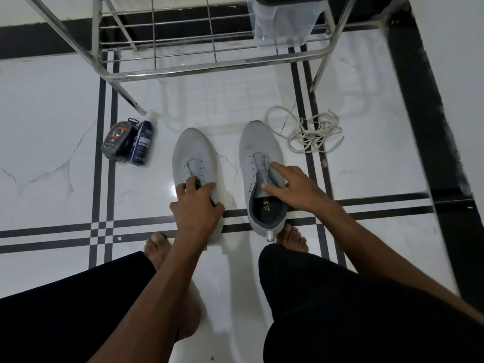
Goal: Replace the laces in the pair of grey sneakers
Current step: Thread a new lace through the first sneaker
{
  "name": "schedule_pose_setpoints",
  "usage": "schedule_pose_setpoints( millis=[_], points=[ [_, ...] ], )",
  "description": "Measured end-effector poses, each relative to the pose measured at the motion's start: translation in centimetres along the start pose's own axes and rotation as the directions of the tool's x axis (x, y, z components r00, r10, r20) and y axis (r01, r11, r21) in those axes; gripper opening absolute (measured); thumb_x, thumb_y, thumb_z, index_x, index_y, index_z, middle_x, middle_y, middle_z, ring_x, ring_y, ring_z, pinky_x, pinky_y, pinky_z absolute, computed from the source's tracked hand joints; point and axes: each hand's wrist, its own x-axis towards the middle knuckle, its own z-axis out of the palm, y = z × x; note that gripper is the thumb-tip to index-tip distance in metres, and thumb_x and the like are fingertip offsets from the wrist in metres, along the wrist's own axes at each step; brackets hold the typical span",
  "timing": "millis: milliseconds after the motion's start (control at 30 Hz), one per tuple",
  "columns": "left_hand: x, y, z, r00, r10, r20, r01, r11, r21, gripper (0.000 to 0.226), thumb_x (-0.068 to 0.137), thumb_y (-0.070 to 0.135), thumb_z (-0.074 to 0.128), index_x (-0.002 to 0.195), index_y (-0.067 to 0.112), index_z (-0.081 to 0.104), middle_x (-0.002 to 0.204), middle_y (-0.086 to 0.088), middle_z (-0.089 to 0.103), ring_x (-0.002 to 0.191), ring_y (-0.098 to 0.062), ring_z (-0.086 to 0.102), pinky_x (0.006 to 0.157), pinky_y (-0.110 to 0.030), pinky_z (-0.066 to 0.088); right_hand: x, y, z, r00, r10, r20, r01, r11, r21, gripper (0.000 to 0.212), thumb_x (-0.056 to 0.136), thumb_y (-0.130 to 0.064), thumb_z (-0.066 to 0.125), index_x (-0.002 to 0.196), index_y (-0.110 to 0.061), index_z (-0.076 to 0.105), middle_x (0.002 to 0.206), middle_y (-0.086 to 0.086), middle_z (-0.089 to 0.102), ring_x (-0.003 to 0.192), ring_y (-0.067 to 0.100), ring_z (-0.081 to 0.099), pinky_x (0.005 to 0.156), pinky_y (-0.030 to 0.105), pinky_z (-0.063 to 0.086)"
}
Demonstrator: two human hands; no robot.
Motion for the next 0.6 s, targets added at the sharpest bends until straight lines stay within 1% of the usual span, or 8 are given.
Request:
schedule_pose_setpoints(
  millis=[33, 100, 167, 233, 333, 400, 500, 600],
  points=[
    [-0.1, -0.1, -0.1, 1.000, -0.004, 0.000, 0.004, 1.000, -0.001, 0.054, 0.081, 0.037, 0.069, 0.133, 0.032, 0.058, 0.146, -0.003, 0.037, 0.133, -0.030, 0.031, 0.097, -0.054, 0.041, 0.3, -0.2, -0.4, 0.999, 0.025, -0.030, -0.024, 0.999, 0.045, 0.082, 0.083, -0.074, 0.052, 0.153, -0.039, 0.027, 0.152, 0.008, 0.036, 0.133, 0.028, 0.046, 0.104, 0.047, 0.047],
    [-0.1, 0.0, -0.4, 1.000, -0.021, 0.004, 0.021, 1.000, -0.008, 0.054, 0.080, 0.038, 0.070, 0.133, 0.032, 0.058, 0.149, -0.004, 0.033, 0.134, -0.031, 0.030, 0.098, -0.054, 0.041, 1.2, -0.3, -1.6, 0.985, 0.065, -0.161, -0.042, 0.989, 0.140, 0.074, 0.087, -0.071, 0.048, 0.150, -0.034, 0.036, 0.150, 0.006, 0.043, 0.128, 0.027, 0.051, 0.098, 0.049, 0.051],
    [-0.1, 0.4, -0.9, 0.999, -0.033, -0.010, 0.033, 0.999, 0.007, 0.054, 0.081, 0.041, 0.069, 0.132, 0.031, 0.059, 0.151, -0.005, 0.032, 0.135, -0.032, 0.031, 0.099, -0.054, 0.040, 2.5, -0.1, -3.2, 0.941, 0.050, -0.334, -0.032, 0.998, 0.060, 0.056, 0.094, -0.054, 0.053, 0.142, -0.026, 0.050, 0.140, 0.006, 0.054, 0.121, 0.026, 0.057, 0.098, 0.042, 0.049],
    [0.2, 1.2, -1.5, 0.996, -0.023, -0.086, 0.022, 1.000, -0.007, 0.052, 0.082, 0.046, 0.067, 0.131, 0.030, 0.060, 0.150, -0.006, 0.036, 0.134, -0.033, 0.034, 0.100, -0.053, 0.038, 4.0, 0.2, -4.8, 0.897, 0.016, -0.441, -0.044, 0.998, -0.055, 0.042, 0.096, -0.040, 0.054, 0.131, -0.018, 0.060, 0.130, 0.008, 0.062, 0.116, 0.027, 0.059, 0.095, 0.038, 0.048],
    [1.6, 3.8, -2.5, 0.972, 0.081, -0.223, -0.114, 0.984, -0.138, 0.040, 0.087, 0.041, 0.064, 0.123, 0.025, 0.066, 0.139, -0.005, 0.051, 0.126, -0.031, 0.044, 0.101, -0.045, 0.039, 6.3, 0.4, -6.5, 0.872, -0.008, -0.489, -0.060, 0.991, -0.122, 0.032, 0.097, -0.027, 0.054, 0.119, -0.008, 0.067, 0.118, 0.014, 0.067, 0.113, 0.032, 0.060, 0.090, 0.039, 0.050],
    [3.1, 6.3, -3.0, 0.949, 0.175, -0.262, -0.232, 0.951, -0.205, 0.032, 0.090, 0.031, 0.062, 0.119, 0.021, 0.069, 0.127, -0.004, 0.061, 0.117, -0.027, 0.051, 0.096, -0.037, 0.041, 7.7, 0.4, -7.3, 0.856, -0.004, -0.517, -0.108, 0.977, -0.185, 0.030, 0.099, -0.025, 0.052, 0.118, -0.008, 0.067, 0.119, 0.015, 0.065, 0.117, 0.032, 0.055, 0.096, 0.040, 0.047],
    [6.0, 10.7, -3.0, 0.928, 0.301, -0.219, -0.356, 0.891, -0.281, 0.028, 0.093, 0.020, 0.059, 0.119, 0.018, 0.068, 0.119, -0.002, 0.064, 0.112, -0.022, 0.053, 0.091, -0.032, 0.045, 9.5, 0.6, -8.2, 0.836, 0.010, -0.548, -0.206, 0.932, -0.298, 0.032, 0.099, -0.017, 0.050, 0.129, -0.011, 0.060, 0.129, 0.015, 0.057, 0.125, 0.034, 0.045, 0.101, 0.042, 0.040],
    [8.4, 14.4, -2.2, 0.921, 0.368, -0.129, -0.390, 0.867, -0.311, 0.027, 0.093, 0.017, 0.058, 0.118, 0.018, 0.068, 0.118, 0.000, 0.066, 0.113, -0.019, 0.056, 0.091, -0.031, 0.046, 10.5, 1.3, -8.8, 0.845, 0.025, -0.534, -0.259, 0.893, -0.369, 0.029, 0.096, -0.014, 0.052, 0.123, -0.007, 0.060, 0.123, 0.017, 0.060, 0.120, 0.036, 0.047, 0.096, 0.042, 0.040]
  ],
)
